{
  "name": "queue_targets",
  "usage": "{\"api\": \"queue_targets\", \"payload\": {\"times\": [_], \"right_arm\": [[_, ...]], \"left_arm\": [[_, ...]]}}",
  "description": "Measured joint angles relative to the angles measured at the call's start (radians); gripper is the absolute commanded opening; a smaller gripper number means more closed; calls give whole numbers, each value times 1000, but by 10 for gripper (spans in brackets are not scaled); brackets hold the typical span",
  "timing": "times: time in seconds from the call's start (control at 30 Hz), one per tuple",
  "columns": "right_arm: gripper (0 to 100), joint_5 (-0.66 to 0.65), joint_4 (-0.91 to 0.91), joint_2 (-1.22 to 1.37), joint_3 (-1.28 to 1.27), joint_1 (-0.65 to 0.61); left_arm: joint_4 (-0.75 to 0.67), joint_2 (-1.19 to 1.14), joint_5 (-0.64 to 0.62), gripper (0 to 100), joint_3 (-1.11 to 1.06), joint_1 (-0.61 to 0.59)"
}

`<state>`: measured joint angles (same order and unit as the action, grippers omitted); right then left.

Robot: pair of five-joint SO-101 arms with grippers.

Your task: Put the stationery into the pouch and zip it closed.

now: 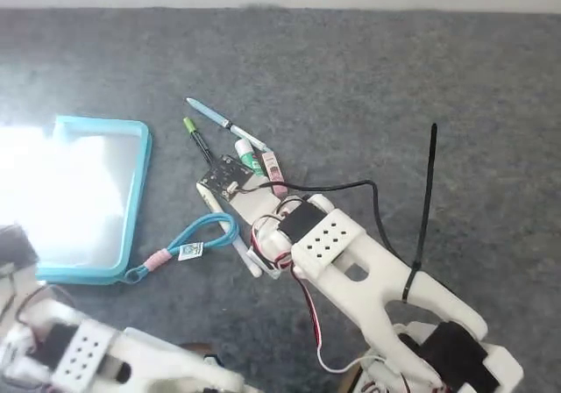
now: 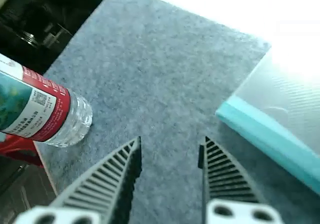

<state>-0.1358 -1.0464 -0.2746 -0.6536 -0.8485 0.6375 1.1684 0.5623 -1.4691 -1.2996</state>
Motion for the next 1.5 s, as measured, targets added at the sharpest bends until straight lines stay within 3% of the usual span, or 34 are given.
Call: {"api": "queue_targets", "payload": {"times": [0.2,0.3,0.5,0.8,1.03,1.17,1.33,1.5], "right_arm": [[385,0,21,0,94,-121],[385,0,44,0,104,-218],[385,0,132,0,74,-259],[384,0,209,0,-60,-157],[382,-172,222,0,-54,-146],[385,-250,94,78,117,-153],[385,-302,-52,255,396,-265],[386,-319,-72,388,522,-328]], "left_arm": [[493,-20,-199,186,483,25],[562,-20,-321,186,720,-51],[514,-11,-410,186,902,-230],[417,-230,-414,186,993,-448],[358,-473,-379,186,1053,-474],[358,-503,-344,186,1054,-485],[350,-514,-282,186,1054,-511],[215,-560,-278,186,1059,-598]]}}
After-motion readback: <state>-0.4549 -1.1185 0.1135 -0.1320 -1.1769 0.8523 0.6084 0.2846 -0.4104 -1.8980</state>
